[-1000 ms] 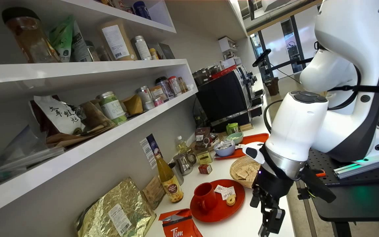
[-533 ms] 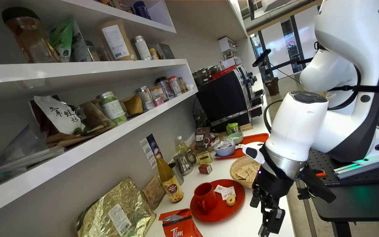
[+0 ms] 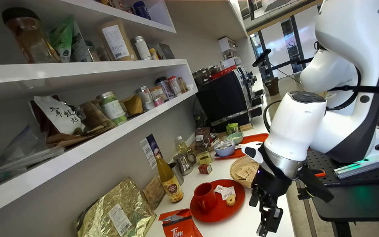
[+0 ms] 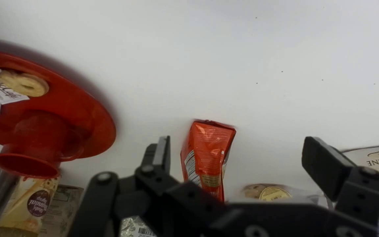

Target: Put the pack on the shelf

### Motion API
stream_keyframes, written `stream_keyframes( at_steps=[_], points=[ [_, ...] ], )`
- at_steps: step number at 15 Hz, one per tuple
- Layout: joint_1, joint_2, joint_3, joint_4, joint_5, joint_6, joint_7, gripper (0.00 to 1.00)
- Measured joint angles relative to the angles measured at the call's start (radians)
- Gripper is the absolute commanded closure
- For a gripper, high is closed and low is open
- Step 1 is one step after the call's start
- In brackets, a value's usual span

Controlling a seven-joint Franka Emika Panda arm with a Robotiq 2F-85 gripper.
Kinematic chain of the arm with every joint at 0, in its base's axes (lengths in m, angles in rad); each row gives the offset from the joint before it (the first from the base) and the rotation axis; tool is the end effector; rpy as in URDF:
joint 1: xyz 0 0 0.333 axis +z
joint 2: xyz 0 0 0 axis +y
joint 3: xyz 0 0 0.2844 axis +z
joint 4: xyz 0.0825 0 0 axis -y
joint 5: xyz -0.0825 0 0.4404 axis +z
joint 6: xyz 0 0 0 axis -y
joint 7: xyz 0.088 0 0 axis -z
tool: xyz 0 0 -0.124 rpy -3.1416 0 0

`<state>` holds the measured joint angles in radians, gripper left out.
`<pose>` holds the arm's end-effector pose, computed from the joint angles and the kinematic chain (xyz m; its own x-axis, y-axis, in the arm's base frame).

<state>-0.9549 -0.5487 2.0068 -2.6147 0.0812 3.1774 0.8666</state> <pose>0.3141 0.3707 0.1267 0.8102 0.2214 0.5427 0.2262 -0.9723 0.0590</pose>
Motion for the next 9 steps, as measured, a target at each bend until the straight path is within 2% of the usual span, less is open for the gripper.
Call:
stream_keyframes(
  at_steps=[3, 6, 9],
  points=[
    [-0.059, -0.004, 0.008, 0.021, 0.009, 0.003, -0.058, 0.00],
    [-0.160, -0.004, 0.034, 0.058, 0.009, 0.026, -0.154, 0.00],
    [-0.268, -0.004, 0.094, 0.100, 0.009, 0.064, -0.246, 0.00]
  ],
)
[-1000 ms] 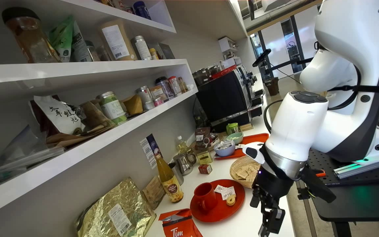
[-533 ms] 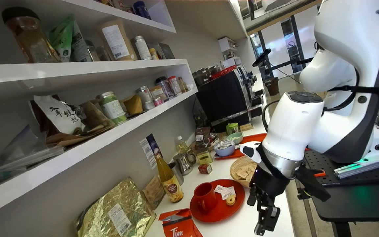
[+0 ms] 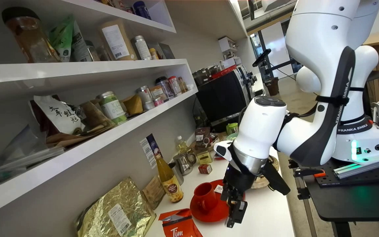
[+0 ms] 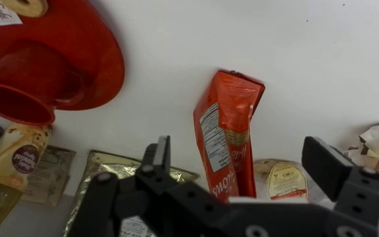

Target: Put the pack on the shelf

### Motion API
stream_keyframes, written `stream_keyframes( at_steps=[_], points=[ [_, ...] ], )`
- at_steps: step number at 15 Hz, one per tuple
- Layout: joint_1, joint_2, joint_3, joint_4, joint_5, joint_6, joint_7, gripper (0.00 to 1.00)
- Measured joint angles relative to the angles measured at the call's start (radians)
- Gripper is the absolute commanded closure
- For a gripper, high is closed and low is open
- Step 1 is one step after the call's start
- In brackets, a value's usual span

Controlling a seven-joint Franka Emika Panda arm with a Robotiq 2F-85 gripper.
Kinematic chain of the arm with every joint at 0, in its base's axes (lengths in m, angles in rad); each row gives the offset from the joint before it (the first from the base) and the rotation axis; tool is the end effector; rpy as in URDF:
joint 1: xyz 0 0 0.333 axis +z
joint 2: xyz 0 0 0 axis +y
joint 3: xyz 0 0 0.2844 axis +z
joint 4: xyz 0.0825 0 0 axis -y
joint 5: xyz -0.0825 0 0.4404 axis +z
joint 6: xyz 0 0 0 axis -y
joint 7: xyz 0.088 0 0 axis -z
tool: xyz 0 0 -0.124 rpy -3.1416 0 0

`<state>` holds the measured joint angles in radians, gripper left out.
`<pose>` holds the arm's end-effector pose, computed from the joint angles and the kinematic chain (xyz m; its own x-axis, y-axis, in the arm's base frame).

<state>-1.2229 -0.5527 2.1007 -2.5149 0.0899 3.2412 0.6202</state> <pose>0.3860 0.3545 0.1399 0.7563 0.3068 0.5779 0.3001 -0.9475 0.1103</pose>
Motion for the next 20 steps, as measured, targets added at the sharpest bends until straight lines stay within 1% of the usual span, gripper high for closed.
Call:
stream_keyframes(
  at_steps=[5, 8, 12, 14, 17, 20],
  points=[
    [-0.149, -0.002, 0.146, 0.044, 0.000, 0.049, -0.083, 0.00],
    [-0.228, -0.022, 0.209, 0.066, 0.000, 0.055, -0.115, 0.00],
    [-0.321, -0.083, 0.237, 0.130, 0.000, 0.055, -0.158, 0.00],
    [-0.355, -0.109, 0.250, 0.172, 0.000, 0.055, -0.177, 0.00],
    [-0.392, -0.129, 0.288, 0.234, 0.000, 0.057, -0.180, 0.00],
    [-0.408, -0.147, 0.308, 0.277, 0.001, 0.058, -0.182, 0.00]
  ],
)
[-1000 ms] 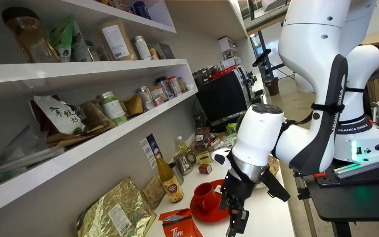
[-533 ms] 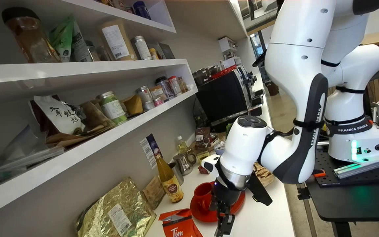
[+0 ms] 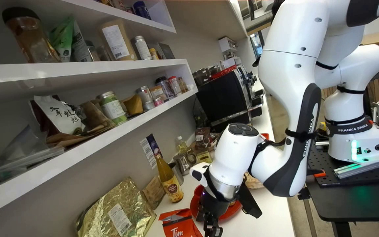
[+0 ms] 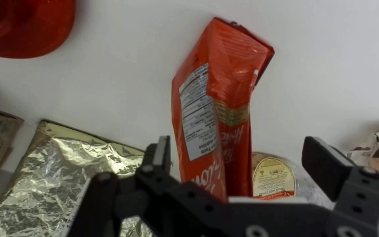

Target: Put the pack on the shelf

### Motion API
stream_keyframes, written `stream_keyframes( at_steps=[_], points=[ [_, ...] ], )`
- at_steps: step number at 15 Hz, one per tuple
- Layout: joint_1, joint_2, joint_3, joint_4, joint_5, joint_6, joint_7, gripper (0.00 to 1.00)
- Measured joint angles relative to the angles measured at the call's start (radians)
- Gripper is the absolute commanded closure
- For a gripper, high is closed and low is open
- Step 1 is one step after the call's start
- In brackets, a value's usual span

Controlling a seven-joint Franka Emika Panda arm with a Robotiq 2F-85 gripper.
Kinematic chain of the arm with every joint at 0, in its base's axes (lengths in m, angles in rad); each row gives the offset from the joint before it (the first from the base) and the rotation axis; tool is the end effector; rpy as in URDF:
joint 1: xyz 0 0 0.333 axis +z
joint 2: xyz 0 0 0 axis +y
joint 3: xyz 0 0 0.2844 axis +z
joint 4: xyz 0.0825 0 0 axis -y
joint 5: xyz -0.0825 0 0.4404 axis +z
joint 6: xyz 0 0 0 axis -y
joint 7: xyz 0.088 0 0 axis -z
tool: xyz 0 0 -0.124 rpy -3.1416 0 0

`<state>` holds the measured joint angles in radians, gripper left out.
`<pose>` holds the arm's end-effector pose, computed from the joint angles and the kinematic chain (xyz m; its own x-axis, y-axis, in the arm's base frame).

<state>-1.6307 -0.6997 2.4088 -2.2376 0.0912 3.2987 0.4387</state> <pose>0.4529 0.3869 0.1064 0.6796 0.4256 0.5975 0.4169 -0.8942 0.1629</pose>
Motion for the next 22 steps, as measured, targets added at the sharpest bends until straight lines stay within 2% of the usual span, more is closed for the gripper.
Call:
stream_keyframes(
  at_steps=[3, 4, 5, 7, 8, 14, 16, 19, 22],
  points=[
    [-0.014, -0.024, 0.000, 0.029, 0.002, 0.000, -0.004, 0.00],
    [-0.021, -0.032, 0.000, 0.037, 0.002, 0.000, -0.006, 0.07],
    [-0.030, -0.040, 0.002, 0.047, 0.002, 0.000, -0.008, 0.28],
    [-0.052, -0.057, 0.010, 0.069, 0.002, 0.000, -0.010, 0.32],
    [-0.062, -0.065, 0.014, 0.082, 0.002, 0.001, -0.010, 0.38],
    [-0.081, -0.098, 0.033, 0.133, 0.013, 0.016, -0.010, 0.85],
    [-0.081, -0.100, 0.042, 0.132, 0.031, 0.028, -0.010, 0.98],
    [-0.073, -0.100, 0.055, 0.117, 0.055, 0.061, -0.009, 1.00],
    [-0.018, -0.093, 0.036, 0.067, 0.107, 0.086, -0.007, 1.00]
  ],
)
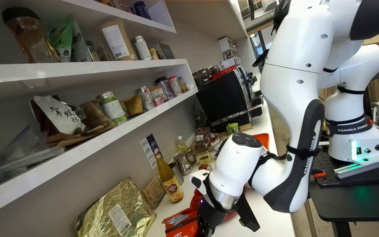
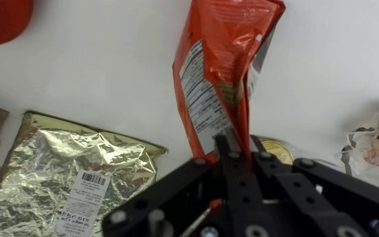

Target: Put the pack on the shelf

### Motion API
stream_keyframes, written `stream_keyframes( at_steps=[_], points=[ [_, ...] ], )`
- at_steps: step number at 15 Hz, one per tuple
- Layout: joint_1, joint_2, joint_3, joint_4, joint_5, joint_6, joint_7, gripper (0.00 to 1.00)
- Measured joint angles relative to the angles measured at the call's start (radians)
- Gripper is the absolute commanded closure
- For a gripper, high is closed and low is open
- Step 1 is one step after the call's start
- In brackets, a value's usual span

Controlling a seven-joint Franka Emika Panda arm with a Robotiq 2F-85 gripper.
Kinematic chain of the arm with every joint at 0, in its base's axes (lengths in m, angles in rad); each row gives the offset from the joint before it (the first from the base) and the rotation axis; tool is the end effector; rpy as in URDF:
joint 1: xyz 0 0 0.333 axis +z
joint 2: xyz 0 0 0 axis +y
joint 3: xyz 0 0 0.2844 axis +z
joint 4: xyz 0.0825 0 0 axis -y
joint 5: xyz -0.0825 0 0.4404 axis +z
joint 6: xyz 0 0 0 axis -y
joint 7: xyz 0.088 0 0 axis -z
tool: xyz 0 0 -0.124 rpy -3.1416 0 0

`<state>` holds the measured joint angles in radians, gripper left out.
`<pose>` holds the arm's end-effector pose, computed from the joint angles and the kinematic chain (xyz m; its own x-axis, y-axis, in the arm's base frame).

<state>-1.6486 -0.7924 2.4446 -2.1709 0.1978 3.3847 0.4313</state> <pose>0.4595 0.3993 0.0939 0.6461 0.3765 0.6639 0.3968 -0.9088 0.1292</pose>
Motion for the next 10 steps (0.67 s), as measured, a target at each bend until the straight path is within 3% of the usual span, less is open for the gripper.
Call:
stream_keyframes(
  at_steps=[4, 10],
  points=[
    [0.209, 0.031, -0.110, -0.134, 0.107, 0.000, 0.020, 0.99],
    [0.670, 0.069, -0.440, -0.395, 0.244, -0.009, 0.035, 0.99]
  ],
)
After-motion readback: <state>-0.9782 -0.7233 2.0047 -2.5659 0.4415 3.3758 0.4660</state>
